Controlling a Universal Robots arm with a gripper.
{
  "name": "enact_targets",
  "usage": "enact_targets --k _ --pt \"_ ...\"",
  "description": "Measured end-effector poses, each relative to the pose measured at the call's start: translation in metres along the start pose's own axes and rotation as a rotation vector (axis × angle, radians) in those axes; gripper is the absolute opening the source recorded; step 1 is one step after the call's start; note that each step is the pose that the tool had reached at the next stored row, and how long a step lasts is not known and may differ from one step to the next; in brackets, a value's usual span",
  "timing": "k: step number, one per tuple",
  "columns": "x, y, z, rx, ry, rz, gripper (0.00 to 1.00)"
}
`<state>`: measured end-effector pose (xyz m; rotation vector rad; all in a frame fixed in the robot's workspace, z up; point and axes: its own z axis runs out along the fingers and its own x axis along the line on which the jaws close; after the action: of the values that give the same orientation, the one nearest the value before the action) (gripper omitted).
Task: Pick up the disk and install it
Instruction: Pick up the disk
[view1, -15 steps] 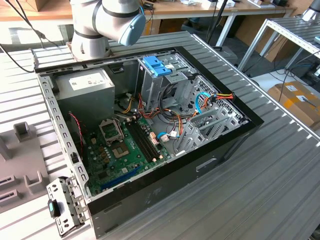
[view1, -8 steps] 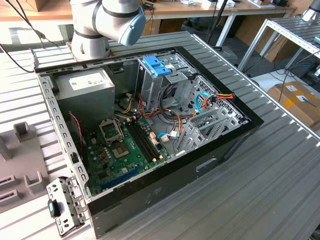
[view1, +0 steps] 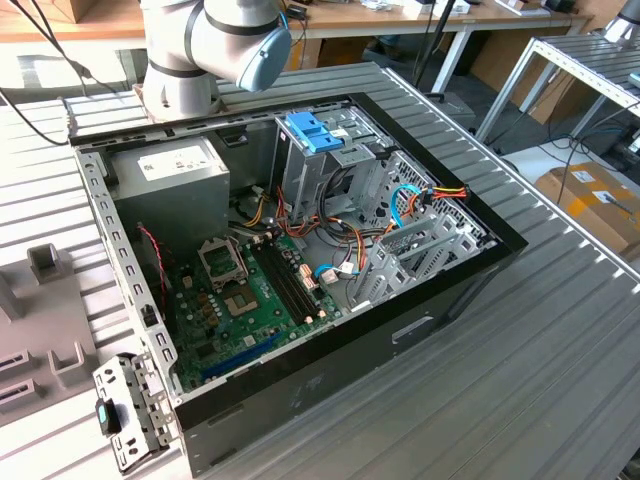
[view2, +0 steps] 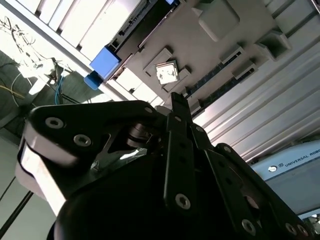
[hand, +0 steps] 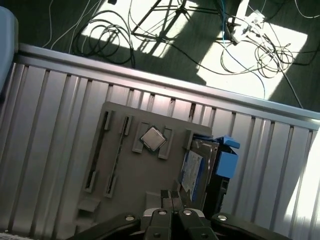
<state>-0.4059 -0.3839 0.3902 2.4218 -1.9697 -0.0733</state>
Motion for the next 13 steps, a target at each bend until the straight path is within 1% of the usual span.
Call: enact_targets --k 4,7,13 --pt "-0.0004 -0.0001 0.0008 0.0008 -0.0012 0.03 0.11" --pt "-0.0005 -0.0002 0.0013 0.0014 -0.0025 0.059 0.11" --pt "-0.0005 -0.0002 0.0021 0.0025 -0.0044 0.102 0.11"
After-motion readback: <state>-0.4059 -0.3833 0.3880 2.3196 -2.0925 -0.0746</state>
